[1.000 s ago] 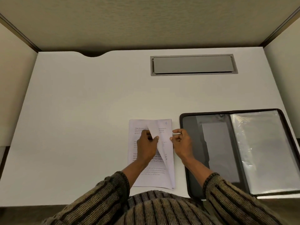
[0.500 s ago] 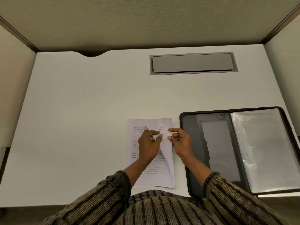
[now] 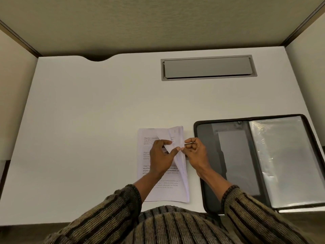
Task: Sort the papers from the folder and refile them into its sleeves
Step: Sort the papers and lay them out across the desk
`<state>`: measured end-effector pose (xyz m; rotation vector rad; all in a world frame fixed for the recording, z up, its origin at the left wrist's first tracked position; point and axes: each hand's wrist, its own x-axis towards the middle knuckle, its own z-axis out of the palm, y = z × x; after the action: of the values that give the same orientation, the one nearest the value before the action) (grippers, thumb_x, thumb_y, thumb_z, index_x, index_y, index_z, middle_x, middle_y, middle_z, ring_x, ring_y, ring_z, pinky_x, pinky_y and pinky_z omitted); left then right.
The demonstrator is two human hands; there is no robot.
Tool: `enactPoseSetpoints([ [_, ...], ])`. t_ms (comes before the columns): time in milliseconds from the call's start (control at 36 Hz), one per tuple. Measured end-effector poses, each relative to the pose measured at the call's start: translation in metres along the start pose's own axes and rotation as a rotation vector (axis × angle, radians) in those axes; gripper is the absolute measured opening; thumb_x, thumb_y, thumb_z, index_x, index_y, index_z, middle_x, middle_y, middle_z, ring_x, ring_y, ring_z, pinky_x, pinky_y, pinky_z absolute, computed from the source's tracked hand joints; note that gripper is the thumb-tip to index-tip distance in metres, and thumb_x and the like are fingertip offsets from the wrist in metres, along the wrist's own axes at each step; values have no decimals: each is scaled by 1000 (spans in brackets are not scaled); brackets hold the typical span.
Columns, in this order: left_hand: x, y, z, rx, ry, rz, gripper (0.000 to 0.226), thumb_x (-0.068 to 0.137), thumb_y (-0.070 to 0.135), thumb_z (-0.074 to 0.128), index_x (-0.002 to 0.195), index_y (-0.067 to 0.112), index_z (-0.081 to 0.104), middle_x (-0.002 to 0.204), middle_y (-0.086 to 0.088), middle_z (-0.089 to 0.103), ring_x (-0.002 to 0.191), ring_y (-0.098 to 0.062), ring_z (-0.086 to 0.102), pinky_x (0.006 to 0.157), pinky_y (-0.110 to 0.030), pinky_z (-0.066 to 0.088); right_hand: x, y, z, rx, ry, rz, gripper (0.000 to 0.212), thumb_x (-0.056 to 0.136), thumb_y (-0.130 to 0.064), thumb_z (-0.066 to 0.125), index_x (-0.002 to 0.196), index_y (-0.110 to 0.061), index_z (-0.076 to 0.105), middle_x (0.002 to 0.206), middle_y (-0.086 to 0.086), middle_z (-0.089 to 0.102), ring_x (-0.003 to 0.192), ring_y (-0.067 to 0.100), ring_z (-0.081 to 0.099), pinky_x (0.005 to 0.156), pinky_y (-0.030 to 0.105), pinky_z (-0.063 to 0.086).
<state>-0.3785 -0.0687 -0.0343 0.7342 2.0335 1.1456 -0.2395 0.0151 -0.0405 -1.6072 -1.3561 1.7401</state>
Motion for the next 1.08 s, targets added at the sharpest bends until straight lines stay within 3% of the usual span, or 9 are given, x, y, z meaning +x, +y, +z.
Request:
enactPoseSetpoints([
  [306, 8, 2, 8, 116, 26, -4, 23, 87, 31, 87, 99, 21, 71, 102, 8, 66, 92, 1, 59, 74, -4, 41, 0, -4, 5, -5, -15, -19, 47, 79, -21, 92, 114, -20, 61, 98, 15, 68, 90, 29, 71, 79, 43, 65],
  [444, 13, 1, 7, 129, 53, -51, 16, 92, 19, 81, 102, 14, 69, 102, 2, 67, 80, -5, 59, 76, -24, 47, 1, -5, 3, 12, -4, -15, 44, 80, -13, 91, 113, -17, 62, 100, 17, 68, 88, 22, 69, 78, 32, 63],
  [556, 11, -6, 3, 63, 60, -88, 50, 90, 8, 78, 129, 20, 50, 111, 0, 66, 93, -16, 66, 77, -29, 54, 1, -2, 0, -6, 16, -18, 32, 86, -9, 85, 108, -14, 63, 99, 14, 70, 90, 24, 70, 81, 33, 63],
  [639, 9, -16, 1, 97, 76, -1, 79, 89, 4, 77, 154, 24, 38, 147, 3, 53, 124, -9, 57, 96, -26, 52, 0, 1, -1, -18, 18, -33, 27, 85, -4, 84, 101, -10, 63, 97, 15, 69, 87, 22, 67, 82, 36, 63],
  [694, 6, -16, 1, 154, 79, 70, 63, 89, 0, 73, 144, 24, 55, 144, 4, 49, 111, 0, 57, 85, -22, 53, 0, 1, 0, -24, 18, -35, 26, 85, -1, 84, 98, -7, 63, 95, 16, 68, 85, 21, 66, 82, 38, 63],
  [750, 4, -10, 3, 181, 79, 79, 35, 90, -1, 70, 117, 20, 73, 126, -1, 53, 93, -3, 60, 74, -26, 56, -1, 1, 0, -27, 9, -43, 25, 84, 0, 84, 97, -6, 63, 94, 16, 68, 83, 19, 66, 81, 37, 63],
  [806, 4, -7, 7, 171, 58, 35, 24, 91, -2, 68, 102, 16, 79, 111, -3, 56, 93, -5, 61, 75, -25, 57, -1, 0, 1, -30, 3, -55, 24, 85, -1, 84, 97, -6, 64, 93, 13, 69, 82, 18, 66, 80, 34, 63],
  [917, 4, -1, 10, 187, 27, -4, 21, 90, 0, 68, 102, 14, 78, 103, 2, 60, 85, -1, 61, 74, -11, 47, -2, -2, 2, -36, 11, -64, 25, 89, -5, 81, 105, -12, 65, 96, 10, 72, 88, 21, 71, 81, 32, 63],
  [1083, 5, 1, 9, 176, 25, -33, 20, 90, 1, 67, 98, 15, 79, 97, 5, 67, 81, 3, 61, 70, -8, 44, -4, -5, -2, 8, 8, -6, 30, 94, 1, 73, 116, -18, 64, 94, 14, 75, 92, 24, 76, 80, 39, 66],
])
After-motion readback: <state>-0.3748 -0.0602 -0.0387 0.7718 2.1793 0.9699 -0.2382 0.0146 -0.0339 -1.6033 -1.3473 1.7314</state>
